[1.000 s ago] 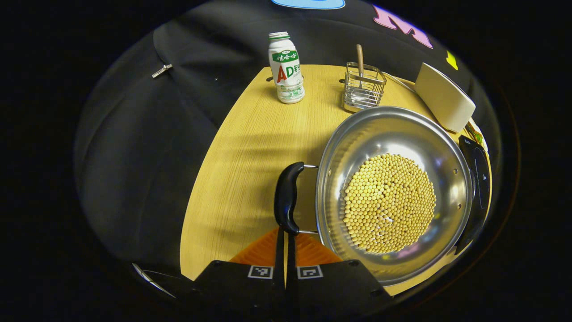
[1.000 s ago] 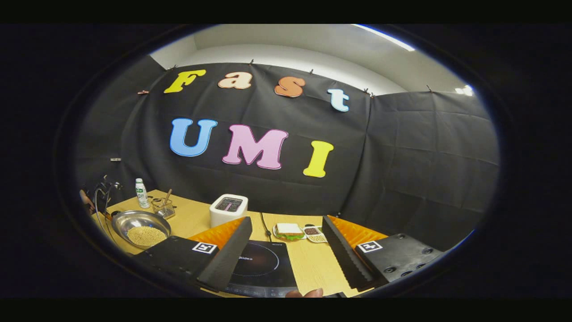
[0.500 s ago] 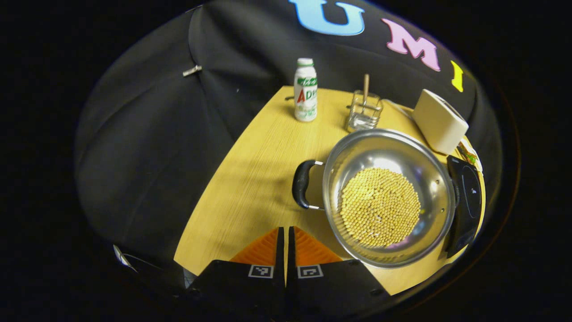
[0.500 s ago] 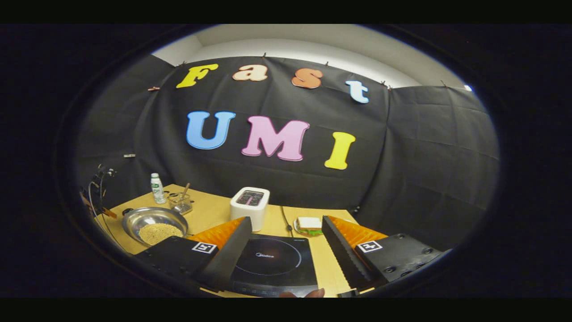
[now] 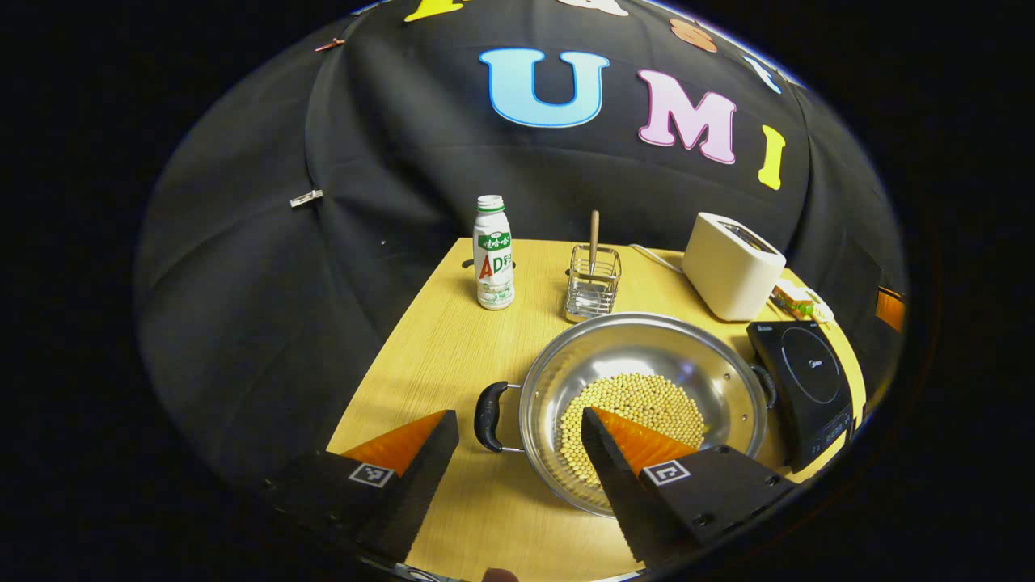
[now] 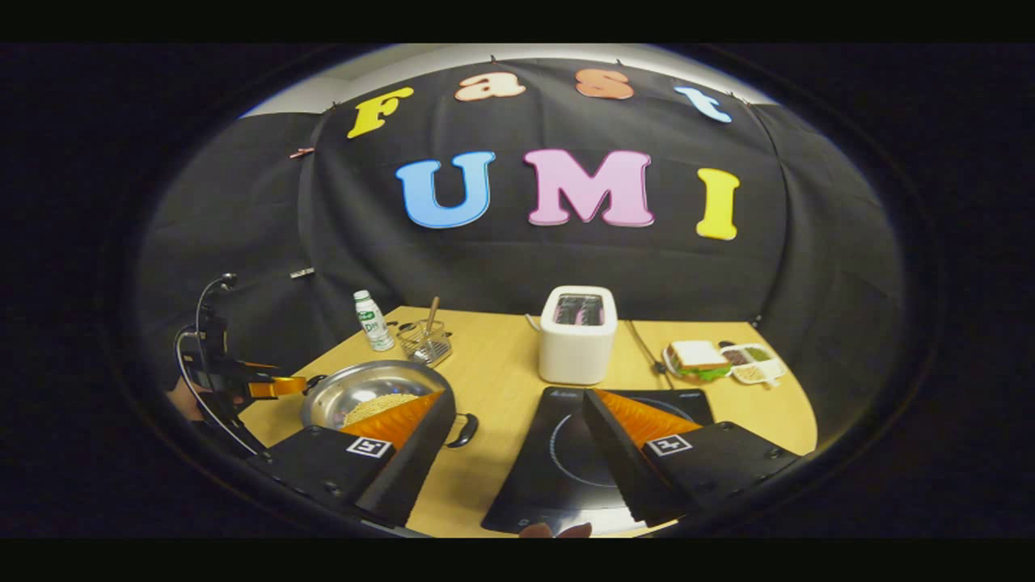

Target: First push the handle of the pot to place it horizontally, then grasp the pot with both hands and set it on the induction cooktop.

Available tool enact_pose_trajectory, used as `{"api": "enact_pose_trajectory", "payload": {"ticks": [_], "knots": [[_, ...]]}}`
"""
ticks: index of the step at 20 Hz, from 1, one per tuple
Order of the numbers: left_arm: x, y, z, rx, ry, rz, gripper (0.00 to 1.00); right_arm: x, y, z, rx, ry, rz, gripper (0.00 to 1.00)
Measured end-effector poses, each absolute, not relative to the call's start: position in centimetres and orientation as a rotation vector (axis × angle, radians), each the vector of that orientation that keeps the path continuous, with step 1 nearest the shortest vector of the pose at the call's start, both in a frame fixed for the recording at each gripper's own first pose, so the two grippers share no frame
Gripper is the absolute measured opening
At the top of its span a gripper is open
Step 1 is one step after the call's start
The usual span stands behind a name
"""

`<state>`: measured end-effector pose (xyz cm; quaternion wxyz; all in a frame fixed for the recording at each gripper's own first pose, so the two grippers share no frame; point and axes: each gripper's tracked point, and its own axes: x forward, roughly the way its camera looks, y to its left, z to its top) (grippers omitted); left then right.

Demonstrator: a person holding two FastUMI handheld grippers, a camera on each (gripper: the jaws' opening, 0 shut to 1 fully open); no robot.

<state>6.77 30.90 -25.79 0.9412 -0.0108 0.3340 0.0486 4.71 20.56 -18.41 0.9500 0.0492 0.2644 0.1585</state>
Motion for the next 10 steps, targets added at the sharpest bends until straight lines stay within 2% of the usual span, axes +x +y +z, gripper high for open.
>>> {"api": "enact_pose_trajectory", "payload": {"ticks": [10], "knots": [[10.3, 31.2, -31.3, -0.022, 0.813, 0.052, 0.96, 5.6, 28.5, -30.9, 0.106, 0.889, 0.345, 0.99]]}}
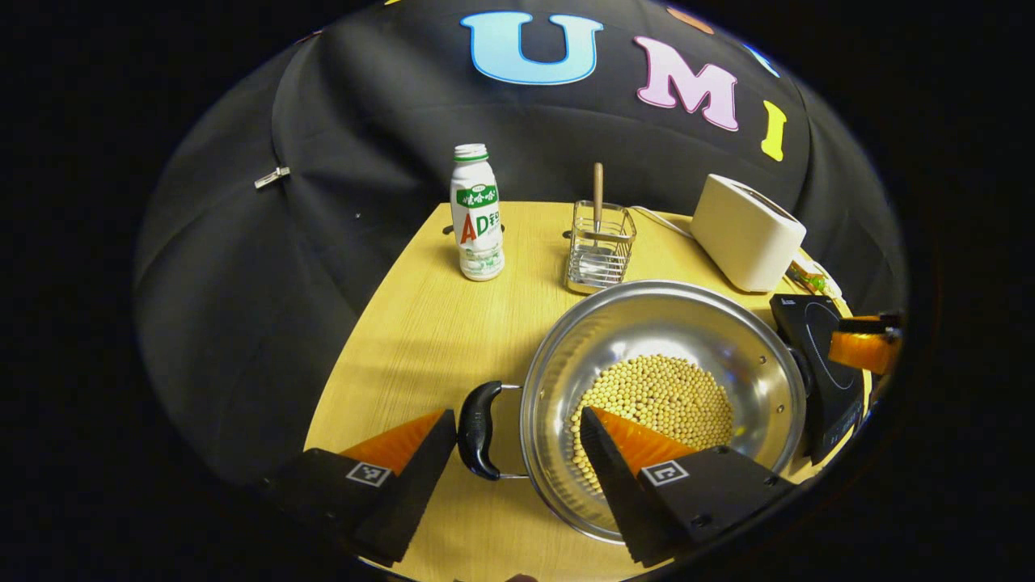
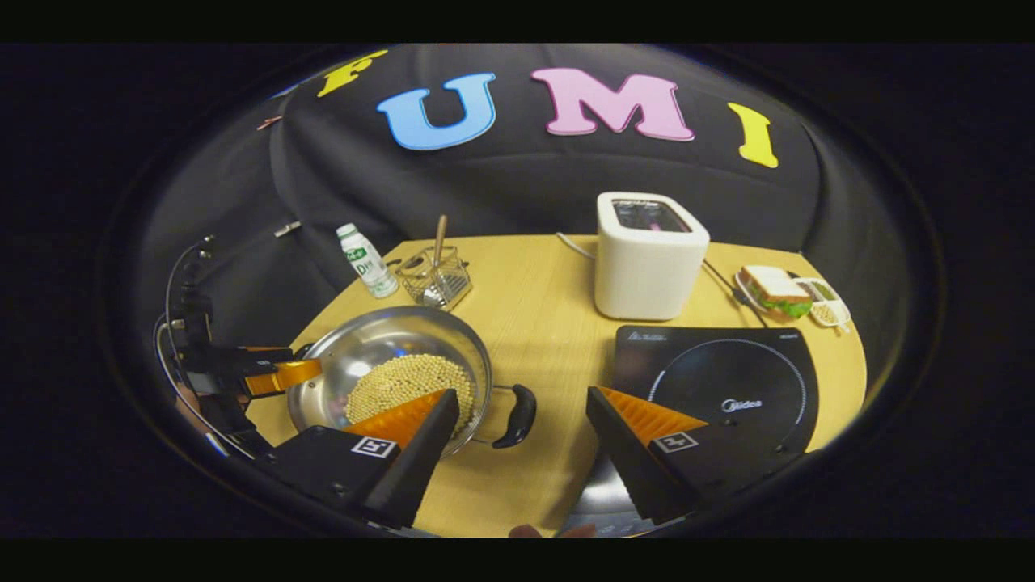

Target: First push the handle of the pot to place it horizontally, then grasp the pot with both hands and set it on the induction cooktop.

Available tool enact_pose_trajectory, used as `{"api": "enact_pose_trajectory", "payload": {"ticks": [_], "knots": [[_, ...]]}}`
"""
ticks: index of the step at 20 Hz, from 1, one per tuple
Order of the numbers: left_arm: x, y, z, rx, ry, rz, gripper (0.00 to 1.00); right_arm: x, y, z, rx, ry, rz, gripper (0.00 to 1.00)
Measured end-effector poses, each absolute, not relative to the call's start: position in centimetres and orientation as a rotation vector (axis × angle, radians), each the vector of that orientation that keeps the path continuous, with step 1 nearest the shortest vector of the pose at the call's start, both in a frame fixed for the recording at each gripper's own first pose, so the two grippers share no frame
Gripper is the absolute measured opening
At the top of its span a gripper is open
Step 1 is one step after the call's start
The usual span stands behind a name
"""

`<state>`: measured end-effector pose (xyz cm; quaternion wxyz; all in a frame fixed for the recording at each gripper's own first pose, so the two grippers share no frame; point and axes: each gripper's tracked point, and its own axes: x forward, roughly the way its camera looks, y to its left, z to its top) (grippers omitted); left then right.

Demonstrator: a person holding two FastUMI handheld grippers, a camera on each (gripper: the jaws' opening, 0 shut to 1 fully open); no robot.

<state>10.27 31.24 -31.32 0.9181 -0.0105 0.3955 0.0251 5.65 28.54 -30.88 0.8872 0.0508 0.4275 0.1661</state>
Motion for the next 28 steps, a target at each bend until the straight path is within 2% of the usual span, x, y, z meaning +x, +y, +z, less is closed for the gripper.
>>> {"api": "enact_pose_trajectory", "payload": {"ticks": [5, 9, 10, 11, 13, 15, 16, 20, 28], "knots": [[11.3, 32.2, -33.2, -0.025, 0.848, 0.056, 0.95, 5.2, 29.5, -35.8, 0.108, 1.03, 0.309, 0.99], [12.0, 32.0, -34.3, -0.033, 0.861, 0.05, 0.87, 5.2, 29.7, -37.7, 0.089, 1.077, 0.301, 0.97], [12.0, 31.8, -34.6, -0.039, 0.866, 0.047, 0.84, 5.3, 29.8, -38.0, 0.087, 1.083, 0.296, 0.84], [12.1, 31.8, -34.6, -0.039, 0.869, 0.051, 0.83, 5.3, 29.9, -38.4, 0.087, 1.09, 0.289, 0.9], [12.0, 31.9, -34.9, -0.034, 0.884, 0.061, 0.81, 5.3, 30.3, -38.9, 0.104, 1.105, 0.267, 0.84], [11.6, 32.1, -34.8, -0.026, 0.896, 0.071, 0.78, 5.4, 30.4, -39.1, 0.103, 1.11, 0.227, 0.68], [11.7, 32.1, -35.1, -0.027, 0.893, 0.071, 0.74, 5.7, 30.4, -39.3, 0.102, 1.107, 0.224, 0.67], [10.6, 31.4, -34.4, -0.072, 0.889, 0.086, 0.63, 5.2, 29.8, -38.5, 0.136, 1.144, 0.237, 0.56], [6.9, 25.9, -27.1, -0.051, 0.863, 0.103, 0.61, 4.3, 24.3, -31.6, 0.125, 1.079, 0.296, 0.56]]}}
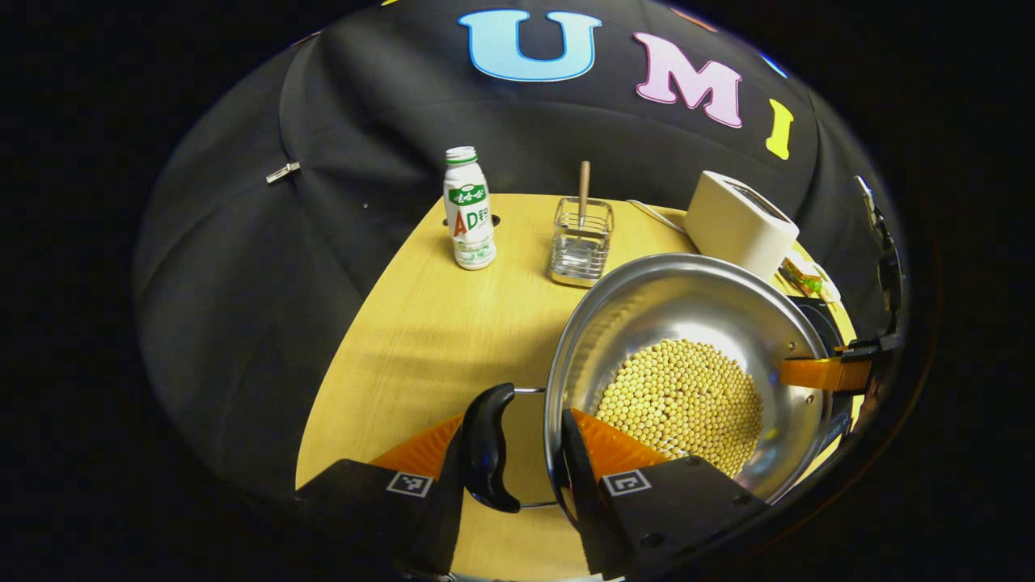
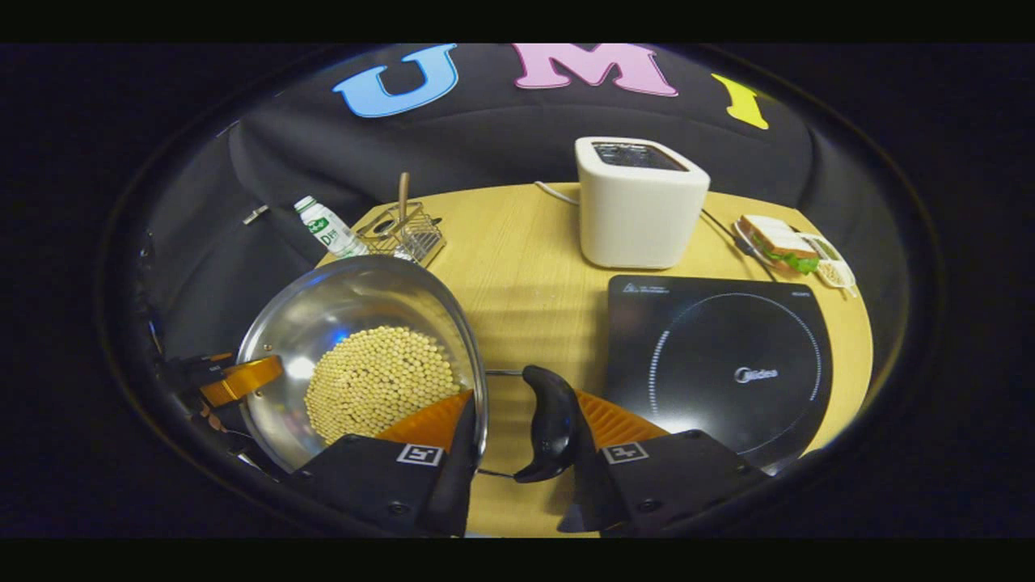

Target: First push the handle of the pot to place it horizontally, then grasp the pot with both hands and set it on the induction cooktop.

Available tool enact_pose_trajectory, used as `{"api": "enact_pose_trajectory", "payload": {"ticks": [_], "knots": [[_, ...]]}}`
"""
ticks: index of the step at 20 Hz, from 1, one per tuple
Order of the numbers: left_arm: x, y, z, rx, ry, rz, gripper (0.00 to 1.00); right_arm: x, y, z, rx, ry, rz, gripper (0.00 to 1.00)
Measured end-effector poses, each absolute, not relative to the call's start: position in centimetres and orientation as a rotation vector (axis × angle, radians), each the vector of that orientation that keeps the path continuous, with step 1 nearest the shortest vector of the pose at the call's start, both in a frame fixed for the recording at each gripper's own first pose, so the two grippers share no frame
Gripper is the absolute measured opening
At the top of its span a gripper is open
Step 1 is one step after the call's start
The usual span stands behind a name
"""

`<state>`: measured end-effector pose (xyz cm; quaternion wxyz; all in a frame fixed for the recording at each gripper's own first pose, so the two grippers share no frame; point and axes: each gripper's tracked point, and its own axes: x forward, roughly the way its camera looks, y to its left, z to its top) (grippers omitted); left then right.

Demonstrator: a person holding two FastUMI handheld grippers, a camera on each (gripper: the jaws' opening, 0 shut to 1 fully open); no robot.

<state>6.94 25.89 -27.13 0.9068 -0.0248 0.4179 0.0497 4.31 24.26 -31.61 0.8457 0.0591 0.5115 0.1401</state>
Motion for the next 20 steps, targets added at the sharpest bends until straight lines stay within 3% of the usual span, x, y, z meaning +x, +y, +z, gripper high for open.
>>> {"api": "enact_pose_trajectory", "payload": {"ticks": [8, 20], "knots": [[6.0, 16.3, -23.6, -0.013, 0.868, 0.037, 0.61, 2.5, 14.7, -29.0, 0.17, 1.081, 0.258, 0.56], [7.8, 6.0, -24.0, 0.003, 0.879, -0.04, 0.61, 3.1, 4.3, -29.3, 0.184, 1.079, 0.187, 0.56]]}}
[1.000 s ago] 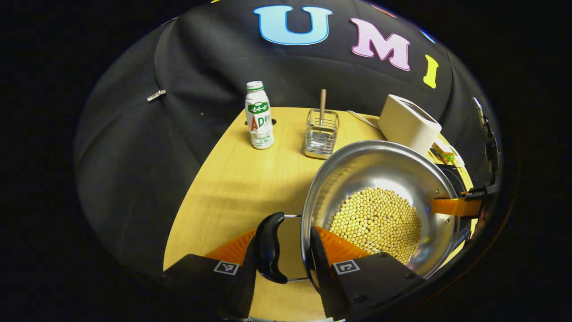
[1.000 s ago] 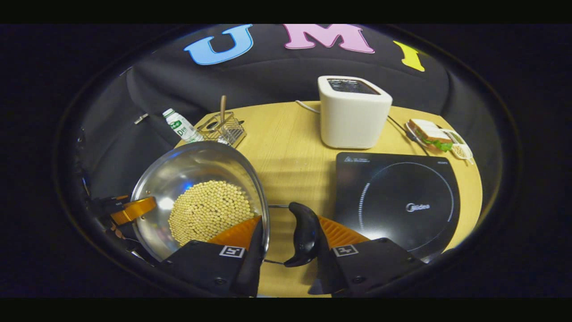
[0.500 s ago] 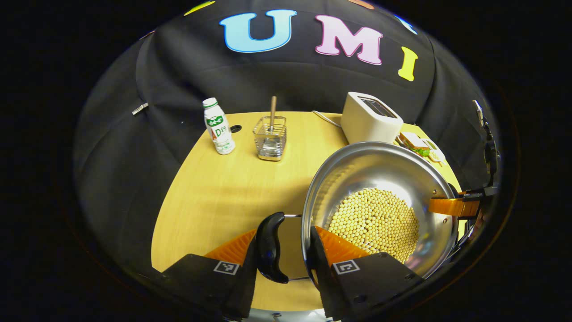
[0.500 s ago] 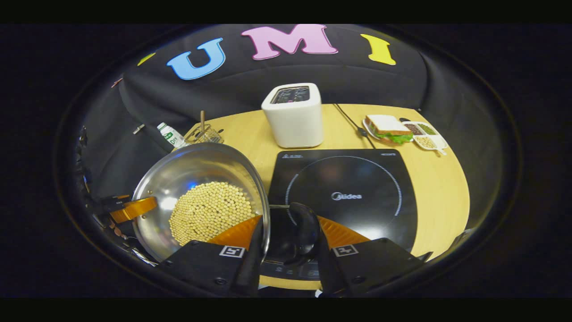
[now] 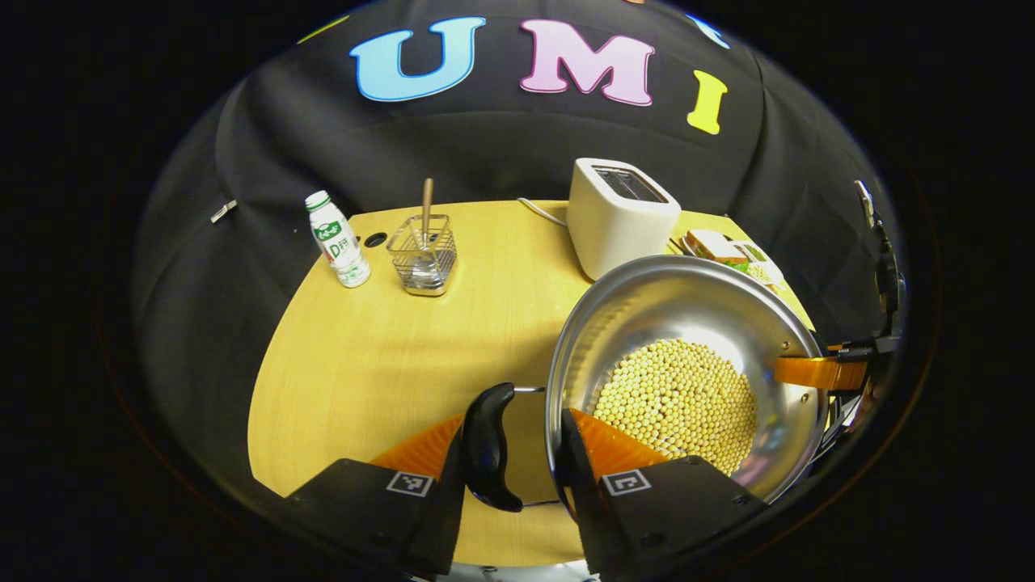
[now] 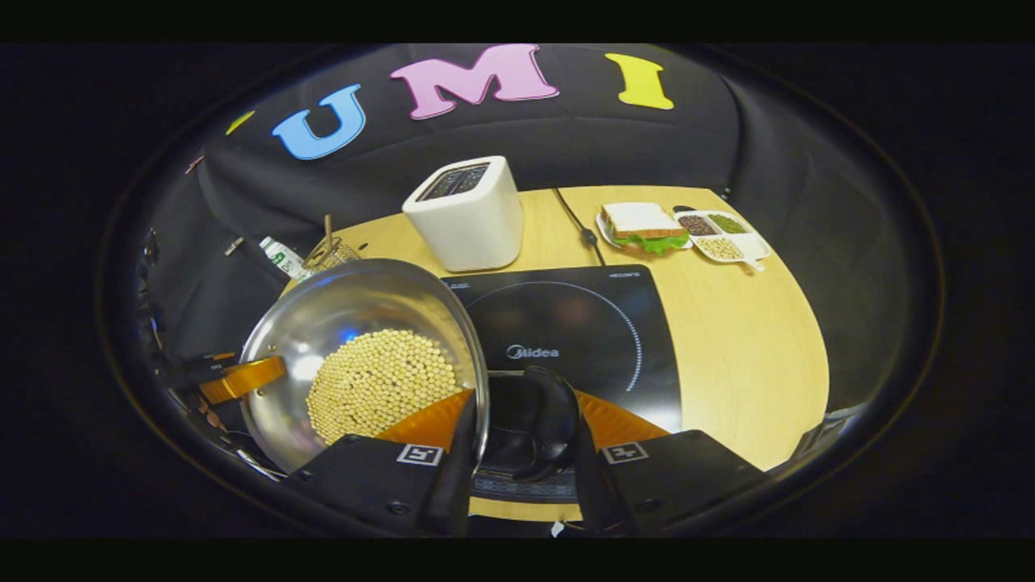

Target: First push the handle of the pot to place it horizontally, then grasp the pot with both hands and set it on the induction cooktop.

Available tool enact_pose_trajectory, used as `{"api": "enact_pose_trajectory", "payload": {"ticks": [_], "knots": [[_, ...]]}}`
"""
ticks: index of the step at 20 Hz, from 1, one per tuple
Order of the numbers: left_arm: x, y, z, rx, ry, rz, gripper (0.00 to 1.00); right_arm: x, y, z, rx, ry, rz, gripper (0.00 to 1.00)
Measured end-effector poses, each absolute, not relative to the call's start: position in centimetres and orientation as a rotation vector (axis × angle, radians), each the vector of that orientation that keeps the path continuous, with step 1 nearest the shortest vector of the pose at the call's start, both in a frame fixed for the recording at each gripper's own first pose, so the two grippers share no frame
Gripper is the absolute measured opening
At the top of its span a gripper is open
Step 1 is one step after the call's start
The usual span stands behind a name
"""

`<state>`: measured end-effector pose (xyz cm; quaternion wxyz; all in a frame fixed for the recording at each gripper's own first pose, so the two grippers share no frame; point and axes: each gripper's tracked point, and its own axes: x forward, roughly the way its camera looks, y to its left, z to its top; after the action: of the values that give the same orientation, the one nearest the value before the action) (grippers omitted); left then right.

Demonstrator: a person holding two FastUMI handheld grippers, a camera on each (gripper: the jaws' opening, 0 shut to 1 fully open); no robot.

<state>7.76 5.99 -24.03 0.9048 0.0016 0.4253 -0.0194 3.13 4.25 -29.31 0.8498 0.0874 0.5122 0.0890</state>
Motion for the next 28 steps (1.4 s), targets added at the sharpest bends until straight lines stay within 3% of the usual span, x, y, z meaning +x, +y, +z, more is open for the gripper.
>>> {"api": "enact_pose_trajectory", "payload": {"ticks": [14, 28], "knots": [[13.4, -2.5, -25.8, -0.005, 0.881, -0.106, 0.61, 7.0, -3.6, -31.4, 0.188, 1.076, 0.113, 0.56], [16.3, -5.5, -28.7, -0.015, 0.905, -0.126, 0.61, 8.6, -6.6, -34.0, 0.189, 1.088, 0.072, 0.56]]}}
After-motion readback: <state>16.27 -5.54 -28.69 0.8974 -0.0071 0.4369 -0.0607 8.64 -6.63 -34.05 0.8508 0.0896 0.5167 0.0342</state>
